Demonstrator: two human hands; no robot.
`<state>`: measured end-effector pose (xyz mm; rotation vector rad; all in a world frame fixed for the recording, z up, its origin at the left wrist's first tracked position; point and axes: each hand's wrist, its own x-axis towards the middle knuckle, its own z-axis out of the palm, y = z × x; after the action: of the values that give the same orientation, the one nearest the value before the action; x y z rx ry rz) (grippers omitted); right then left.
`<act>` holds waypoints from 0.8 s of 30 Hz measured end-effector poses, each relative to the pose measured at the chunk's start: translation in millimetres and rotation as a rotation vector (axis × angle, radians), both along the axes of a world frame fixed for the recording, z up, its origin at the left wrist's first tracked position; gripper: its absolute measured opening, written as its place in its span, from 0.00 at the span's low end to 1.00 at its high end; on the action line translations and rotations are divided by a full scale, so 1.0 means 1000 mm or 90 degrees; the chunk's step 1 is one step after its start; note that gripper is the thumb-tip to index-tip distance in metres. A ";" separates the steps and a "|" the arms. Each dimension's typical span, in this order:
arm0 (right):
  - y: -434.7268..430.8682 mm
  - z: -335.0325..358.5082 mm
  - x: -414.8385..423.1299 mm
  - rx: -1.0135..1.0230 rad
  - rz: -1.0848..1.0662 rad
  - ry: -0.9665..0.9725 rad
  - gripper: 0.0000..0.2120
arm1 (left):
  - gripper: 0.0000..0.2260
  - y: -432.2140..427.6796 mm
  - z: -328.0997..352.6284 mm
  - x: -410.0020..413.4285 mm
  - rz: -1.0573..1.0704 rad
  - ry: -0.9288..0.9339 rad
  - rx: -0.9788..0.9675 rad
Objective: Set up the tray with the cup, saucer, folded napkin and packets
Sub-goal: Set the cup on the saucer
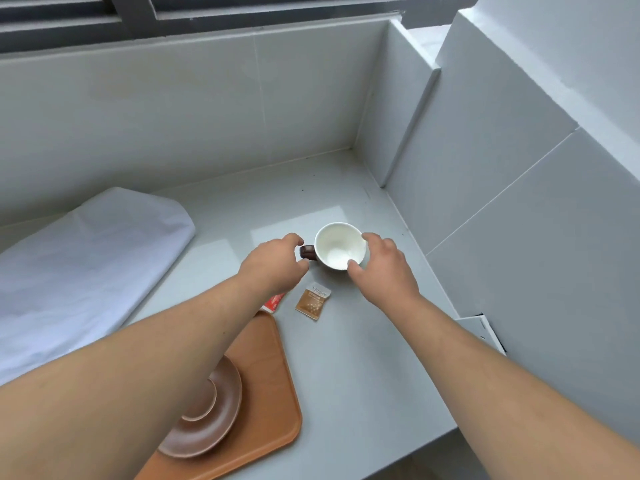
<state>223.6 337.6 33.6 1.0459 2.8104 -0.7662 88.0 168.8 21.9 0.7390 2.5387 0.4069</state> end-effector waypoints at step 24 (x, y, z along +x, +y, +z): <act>0.028 -0.016 -0.035 -0.168 -0.052 -0.074 0.11 | 0.09 0.017 -0.023 -0.006 0.009 -0.039 0.042</act>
<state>188.3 365.8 17.6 1.1244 2.4973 -1.0150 82.3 185.9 -0.6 0.7220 2.4849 0.5123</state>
